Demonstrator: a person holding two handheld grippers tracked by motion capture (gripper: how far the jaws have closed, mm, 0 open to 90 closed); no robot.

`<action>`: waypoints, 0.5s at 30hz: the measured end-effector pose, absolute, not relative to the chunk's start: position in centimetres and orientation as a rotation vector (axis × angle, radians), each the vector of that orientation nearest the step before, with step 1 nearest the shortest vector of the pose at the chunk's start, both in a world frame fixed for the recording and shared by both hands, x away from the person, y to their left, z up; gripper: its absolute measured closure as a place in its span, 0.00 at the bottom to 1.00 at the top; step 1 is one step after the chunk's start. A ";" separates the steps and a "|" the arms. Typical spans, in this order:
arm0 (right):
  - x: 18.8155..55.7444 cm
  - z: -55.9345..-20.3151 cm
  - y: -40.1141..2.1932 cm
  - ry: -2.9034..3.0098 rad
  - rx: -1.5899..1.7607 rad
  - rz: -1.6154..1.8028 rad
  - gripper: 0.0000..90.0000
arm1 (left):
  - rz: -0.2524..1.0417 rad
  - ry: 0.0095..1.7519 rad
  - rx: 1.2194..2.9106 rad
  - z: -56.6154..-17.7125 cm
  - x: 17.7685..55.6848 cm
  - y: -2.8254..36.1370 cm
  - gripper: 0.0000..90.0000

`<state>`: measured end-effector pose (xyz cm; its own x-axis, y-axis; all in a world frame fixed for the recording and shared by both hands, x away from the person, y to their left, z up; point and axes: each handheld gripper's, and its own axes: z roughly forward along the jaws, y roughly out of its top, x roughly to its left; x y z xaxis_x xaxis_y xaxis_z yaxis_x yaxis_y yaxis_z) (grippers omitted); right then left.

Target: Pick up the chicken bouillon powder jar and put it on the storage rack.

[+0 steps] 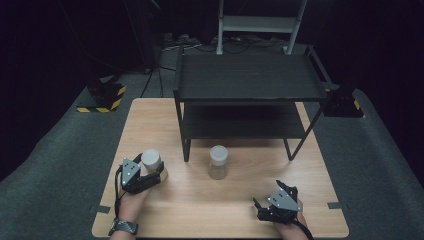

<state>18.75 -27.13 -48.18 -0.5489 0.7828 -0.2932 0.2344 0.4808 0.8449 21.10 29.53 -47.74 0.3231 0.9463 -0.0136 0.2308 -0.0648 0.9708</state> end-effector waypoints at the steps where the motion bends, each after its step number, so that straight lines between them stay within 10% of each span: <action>1: 18.7 -48.2 -27.1 2.040 0.837 1.021 0.00 | 0.853 1.110 1.535 -47.8 21.1 29.6 0.26; 15: 18.8 -48.2 -27.1 2.041 0.837 1.021 0.00 | 0.846 1.099 1.537 -48.2 21.0 29.6 0.38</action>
